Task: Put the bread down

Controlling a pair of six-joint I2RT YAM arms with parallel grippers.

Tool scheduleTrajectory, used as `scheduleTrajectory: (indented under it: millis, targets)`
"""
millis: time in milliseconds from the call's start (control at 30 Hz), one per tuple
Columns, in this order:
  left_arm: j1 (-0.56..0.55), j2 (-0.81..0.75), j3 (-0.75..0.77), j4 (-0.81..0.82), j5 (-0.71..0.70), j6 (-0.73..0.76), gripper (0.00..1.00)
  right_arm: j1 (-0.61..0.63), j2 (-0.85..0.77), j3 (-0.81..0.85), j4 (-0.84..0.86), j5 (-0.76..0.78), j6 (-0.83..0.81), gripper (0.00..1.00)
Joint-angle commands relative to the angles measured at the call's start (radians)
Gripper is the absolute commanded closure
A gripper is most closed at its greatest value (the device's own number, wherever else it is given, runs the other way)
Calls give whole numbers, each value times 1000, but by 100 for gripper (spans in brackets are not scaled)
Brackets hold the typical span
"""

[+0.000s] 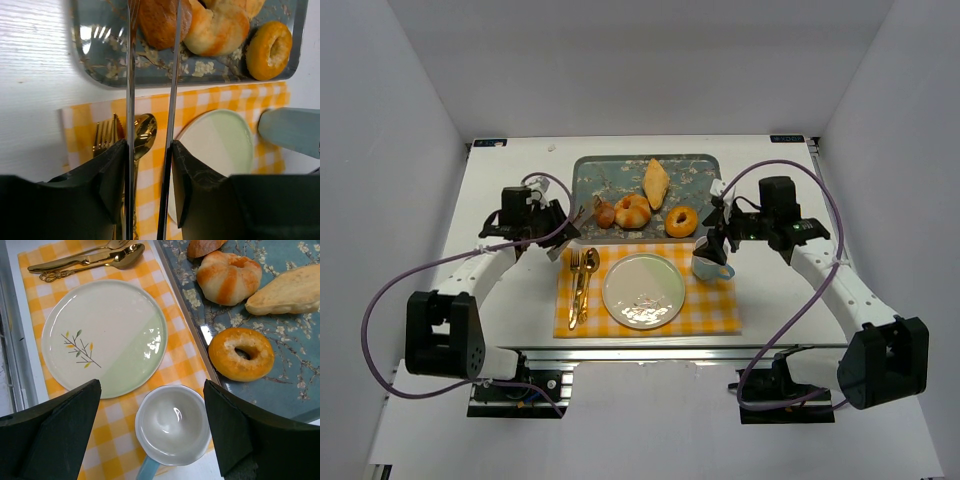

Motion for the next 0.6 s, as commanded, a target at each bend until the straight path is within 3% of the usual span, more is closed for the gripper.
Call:
scheduleTrajectory:
  millis: [0,567]
  targets:
    - [-38,29,64,28,8,-28,51,-9,-40,-16,32,-21,8,12]
    - [-105,75,131,-75,-122,-28,45,-26,-69,-46,43,-33,10,12]
